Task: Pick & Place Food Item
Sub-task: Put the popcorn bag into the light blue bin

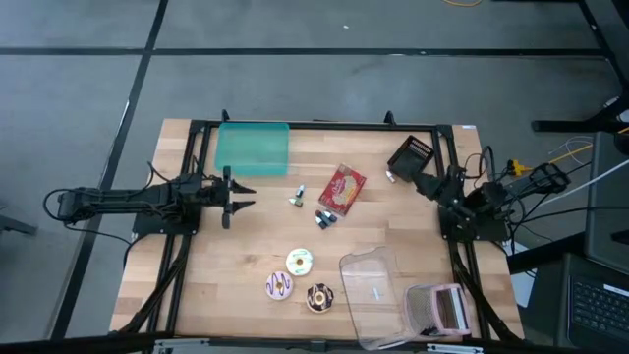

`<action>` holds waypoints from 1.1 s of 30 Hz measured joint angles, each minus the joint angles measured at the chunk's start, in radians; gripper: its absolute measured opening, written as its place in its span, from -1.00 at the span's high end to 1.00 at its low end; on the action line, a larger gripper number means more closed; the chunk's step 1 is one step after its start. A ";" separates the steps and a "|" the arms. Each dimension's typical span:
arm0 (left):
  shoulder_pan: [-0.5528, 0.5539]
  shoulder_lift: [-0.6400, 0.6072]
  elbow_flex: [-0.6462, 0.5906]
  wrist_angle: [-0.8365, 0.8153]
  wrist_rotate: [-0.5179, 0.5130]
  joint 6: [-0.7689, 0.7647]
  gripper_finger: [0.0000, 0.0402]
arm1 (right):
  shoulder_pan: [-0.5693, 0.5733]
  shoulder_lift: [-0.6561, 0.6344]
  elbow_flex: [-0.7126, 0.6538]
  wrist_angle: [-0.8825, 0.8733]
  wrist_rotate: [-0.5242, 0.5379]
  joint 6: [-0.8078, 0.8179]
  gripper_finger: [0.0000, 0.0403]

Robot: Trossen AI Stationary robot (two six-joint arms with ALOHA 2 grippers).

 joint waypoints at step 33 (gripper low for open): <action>-0.001 0.039 0.286 0.437 -0.294 -0.788 0.29 | -0.254 0.605 0.643 -0.150 0.182 -0.767 0.01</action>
